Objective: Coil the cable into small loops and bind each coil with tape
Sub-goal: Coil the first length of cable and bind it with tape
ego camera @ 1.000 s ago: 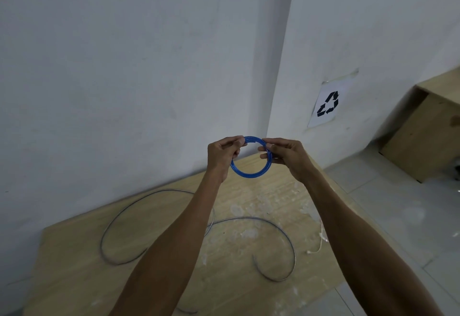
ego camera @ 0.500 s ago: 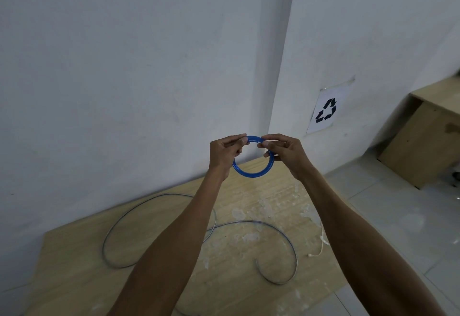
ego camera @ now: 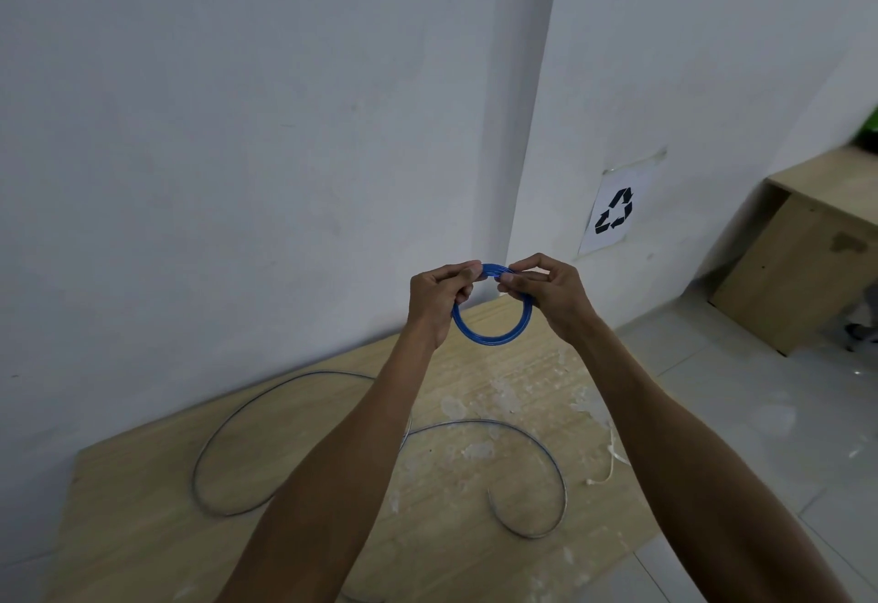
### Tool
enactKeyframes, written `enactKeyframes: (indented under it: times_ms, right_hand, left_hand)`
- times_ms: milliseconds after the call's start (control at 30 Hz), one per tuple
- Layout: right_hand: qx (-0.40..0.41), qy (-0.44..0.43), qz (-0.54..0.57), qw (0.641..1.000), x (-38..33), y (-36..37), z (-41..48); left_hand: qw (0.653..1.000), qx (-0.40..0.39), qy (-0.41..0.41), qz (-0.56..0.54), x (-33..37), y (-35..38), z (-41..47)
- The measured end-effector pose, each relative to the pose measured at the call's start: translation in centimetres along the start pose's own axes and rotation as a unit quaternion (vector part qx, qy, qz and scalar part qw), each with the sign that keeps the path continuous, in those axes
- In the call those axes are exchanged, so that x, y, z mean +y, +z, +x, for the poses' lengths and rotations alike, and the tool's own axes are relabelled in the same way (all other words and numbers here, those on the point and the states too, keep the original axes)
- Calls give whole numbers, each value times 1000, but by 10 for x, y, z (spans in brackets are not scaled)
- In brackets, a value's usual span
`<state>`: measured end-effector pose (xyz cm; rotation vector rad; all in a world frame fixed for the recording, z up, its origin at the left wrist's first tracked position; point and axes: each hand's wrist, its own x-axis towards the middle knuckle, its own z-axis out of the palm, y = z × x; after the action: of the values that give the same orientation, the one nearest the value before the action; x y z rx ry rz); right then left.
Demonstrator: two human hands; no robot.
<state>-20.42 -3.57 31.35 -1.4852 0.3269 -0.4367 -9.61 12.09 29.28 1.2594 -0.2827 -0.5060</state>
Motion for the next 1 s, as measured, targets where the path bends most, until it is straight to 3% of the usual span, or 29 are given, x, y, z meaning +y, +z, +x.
enactKeyframes:
  times_ms: [433, 567, 1000]
  right_hand:
    - [13, -13, -19, 1000, 9, -26, 5]
    - [39, -12, -25, 999, 23, -44, 6]
    - [110, 108, -26, 988, 85, -142, -1]
  left_hand:
    - [999, -30, 2, 39, -23, 20, 17]
    - [997, -67, -33, 37, -37, 29, 26]
    - [993, -55, -78, 74, -129, 106, 51]
